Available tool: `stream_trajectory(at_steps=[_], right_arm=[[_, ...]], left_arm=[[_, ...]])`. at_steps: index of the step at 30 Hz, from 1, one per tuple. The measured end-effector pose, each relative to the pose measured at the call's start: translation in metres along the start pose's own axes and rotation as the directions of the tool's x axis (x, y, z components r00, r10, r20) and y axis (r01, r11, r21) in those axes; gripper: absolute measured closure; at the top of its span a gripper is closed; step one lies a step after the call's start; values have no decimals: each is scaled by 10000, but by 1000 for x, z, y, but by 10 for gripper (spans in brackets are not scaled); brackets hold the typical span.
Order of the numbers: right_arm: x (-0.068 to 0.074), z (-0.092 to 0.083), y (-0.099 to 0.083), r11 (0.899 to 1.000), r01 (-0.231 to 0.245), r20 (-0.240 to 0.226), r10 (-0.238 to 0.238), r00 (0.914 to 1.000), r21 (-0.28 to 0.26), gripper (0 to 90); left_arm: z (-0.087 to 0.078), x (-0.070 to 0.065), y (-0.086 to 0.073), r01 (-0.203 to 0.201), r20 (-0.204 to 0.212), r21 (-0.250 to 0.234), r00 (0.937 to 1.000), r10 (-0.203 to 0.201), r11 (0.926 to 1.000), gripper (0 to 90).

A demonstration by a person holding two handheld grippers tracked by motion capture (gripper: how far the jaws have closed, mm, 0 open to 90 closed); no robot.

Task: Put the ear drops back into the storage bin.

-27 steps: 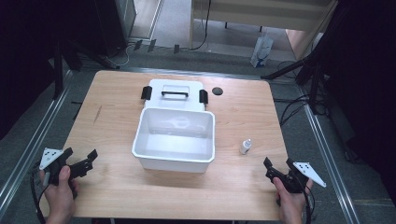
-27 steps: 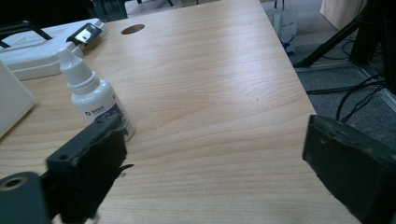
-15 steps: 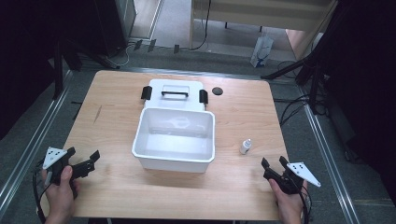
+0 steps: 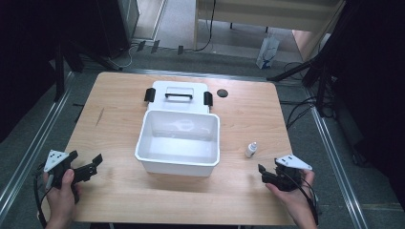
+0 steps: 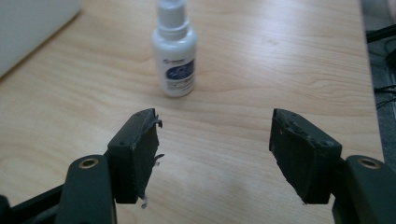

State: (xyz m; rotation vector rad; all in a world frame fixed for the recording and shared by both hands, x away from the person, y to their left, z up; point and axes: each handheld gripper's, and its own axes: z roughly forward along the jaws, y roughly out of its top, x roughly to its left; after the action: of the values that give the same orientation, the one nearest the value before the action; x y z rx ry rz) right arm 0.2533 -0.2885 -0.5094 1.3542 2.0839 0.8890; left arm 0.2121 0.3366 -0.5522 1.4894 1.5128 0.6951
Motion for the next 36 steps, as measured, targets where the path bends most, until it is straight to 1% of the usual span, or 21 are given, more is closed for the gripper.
stream_trajectory(at_steps=[2,3,5,7,8,10,12,13,14,16,17,20,22,24,25,26,27,30,32,33,36], right_arm=[[4,0,14,9939,588,-76,-583,9983,931,330],[6,1,20,9863,769,-281,-735,9969,1463,321],[10,2,33,9623,1303,-492,-1220,9913,2389,317],[14,4,46,9232,1997,-837,-1822,9797,3285,315],[16,5,51,9049,2195,-914,-1997,9756,3648,320],[19,7,62,8596,2675,-1308,-2336,9635,4354,313],[22,10,72,8183,2973,-1566,-2527,9548,4920,310],[23,11,77,8031,3034,-1637,-2554,9529,5129,310],[24,13,82,7942,3078,-1652,-2597,9514,5240,314],[24,15,92,7807,2917,-1699,-2372,9565,5527,321],[23,17,97,7752,2945,-1763,-2360,9556,5589,329],[22,21,111,7724,2762,-1627,-2232,9611,5720,379],[22,23,120,7837,2660,-1566,-2151,9640,5613,402],[23,24,128,7812,2773,-1490,-2343,9607,5594,420],[24,25,131,7788,2755,-1463,-2341,9611,5635,425],[24,27,134,7742,2757,-1451,-2354,9610,5697,434],[24,28,137,7727,2750,-1420,-2369,9611,5721,446],[23,31,142,7749,2645,-1331,-2305,9639,5741,473],[24,34,145,7755,2531,-1362,-2141,9673,5783,489],[24,38,148,7734,2433,-1395,-1996,9699,5853,502],[23,45,150,7730,2295,-1244,-1938,9731,5915,531]], left_arm=[[1,0,0,-12,75,91,10000,11,10000,52],[1,0,0,-30,87,114,10000,29,9999,52],[1,0,1,-55,72,157,10000,54,9999,52],[2,-1,1,-116,60,237,9999,114,9997,52],[2,-1,1,-115,65,233,9999,113,9997,52],[2,-1,1,-120,72,254,9999,118,9996,52],[2,-1,1,-117,75,249,9999,115,9996,52],[2,-1,1,-123,76,251,9999,121,9996,52],[2,-1,1,-129,84,251,9999,126,9996,52],[3,-1,1,-137,83,270,9999,135,9995,53],[3,-1,1,-134,82,275,9999,132,9995,53],[3,-1,1,-135,78,297,9999,132,9995,62],[3,-1,1,-137,93,330,9999,134,9994,62],[3,-1,1,-160,100,369,9998,156,9992,62],[3,-1,1,-151,100,361,9998,148,9992,62],[3,-1,1,-151,100,361,9998,148,9992,62],[4,-1,1,-148,111,371,9998,144,9992,62],[4,-1,1,-147,120,375,9998,143,9992,62],[4,-1,2,-140,130,394,9998,135,9991,63],[4,-1,2,-138,141,406,9998,133,9991,62],[4,-1,2,-168,144,446,9998,162,9989,62]])
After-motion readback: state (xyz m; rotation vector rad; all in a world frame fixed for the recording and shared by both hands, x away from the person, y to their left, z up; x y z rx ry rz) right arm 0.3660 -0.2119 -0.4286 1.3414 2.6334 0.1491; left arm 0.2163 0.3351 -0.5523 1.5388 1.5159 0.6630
